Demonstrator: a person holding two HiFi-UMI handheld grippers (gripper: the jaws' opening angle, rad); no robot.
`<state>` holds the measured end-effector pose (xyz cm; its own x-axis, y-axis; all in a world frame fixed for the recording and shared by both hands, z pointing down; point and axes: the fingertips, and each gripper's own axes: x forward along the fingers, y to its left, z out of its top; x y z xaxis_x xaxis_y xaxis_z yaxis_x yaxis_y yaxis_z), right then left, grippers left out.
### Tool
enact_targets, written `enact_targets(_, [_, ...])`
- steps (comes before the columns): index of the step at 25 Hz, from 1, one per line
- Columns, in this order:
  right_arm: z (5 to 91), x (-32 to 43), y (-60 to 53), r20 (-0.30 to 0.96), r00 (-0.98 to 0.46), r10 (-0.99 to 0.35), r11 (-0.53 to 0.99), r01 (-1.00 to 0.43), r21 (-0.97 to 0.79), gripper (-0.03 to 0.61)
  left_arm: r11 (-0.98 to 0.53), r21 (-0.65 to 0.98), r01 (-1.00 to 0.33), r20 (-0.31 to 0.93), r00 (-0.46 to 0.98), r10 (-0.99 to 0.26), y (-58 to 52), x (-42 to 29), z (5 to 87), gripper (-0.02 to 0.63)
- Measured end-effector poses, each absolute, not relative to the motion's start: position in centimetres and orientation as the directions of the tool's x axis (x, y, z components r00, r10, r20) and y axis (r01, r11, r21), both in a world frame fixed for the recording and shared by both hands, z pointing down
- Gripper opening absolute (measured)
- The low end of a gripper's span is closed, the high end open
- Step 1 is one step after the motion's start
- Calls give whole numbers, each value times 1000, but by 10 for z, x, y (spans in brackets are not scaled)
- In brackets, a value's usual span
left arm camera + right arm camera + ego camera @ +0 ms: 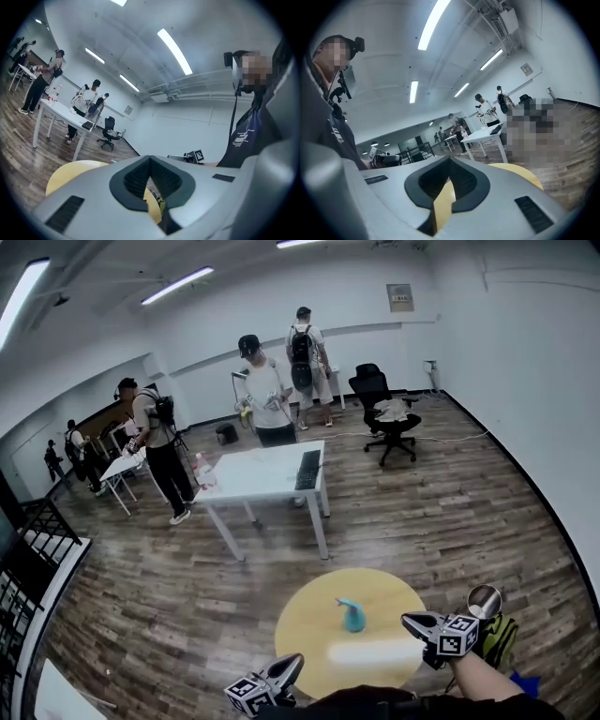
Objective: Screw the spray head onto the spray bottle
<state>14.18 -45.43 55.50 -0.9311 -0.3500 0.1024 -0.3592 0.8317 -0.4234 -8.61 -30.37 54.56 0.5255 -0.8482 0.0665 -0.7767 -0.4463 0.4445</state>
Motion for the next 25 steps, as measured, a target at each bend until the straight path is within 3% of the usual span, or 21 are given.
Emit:
enact_targets(11, [538, 42, -497, 150, -828, -540, 750, -555, -360, 5, -628, 452, -634, 38, 717, -696, -405, -209, 557, 21])
enact_targets(15, [547, 3, -506, 171, -818, -549, 739, -570, -359, 5, -676, 448, -585, 24, 763, -646, -436, -234, 560, 21])
enact_targets(25, [567, 17, -555, 183, -857, -481, 768, -513, -384, 6, -563, 520, -643, 85, 694, -715, -461, -215, 606, 21])
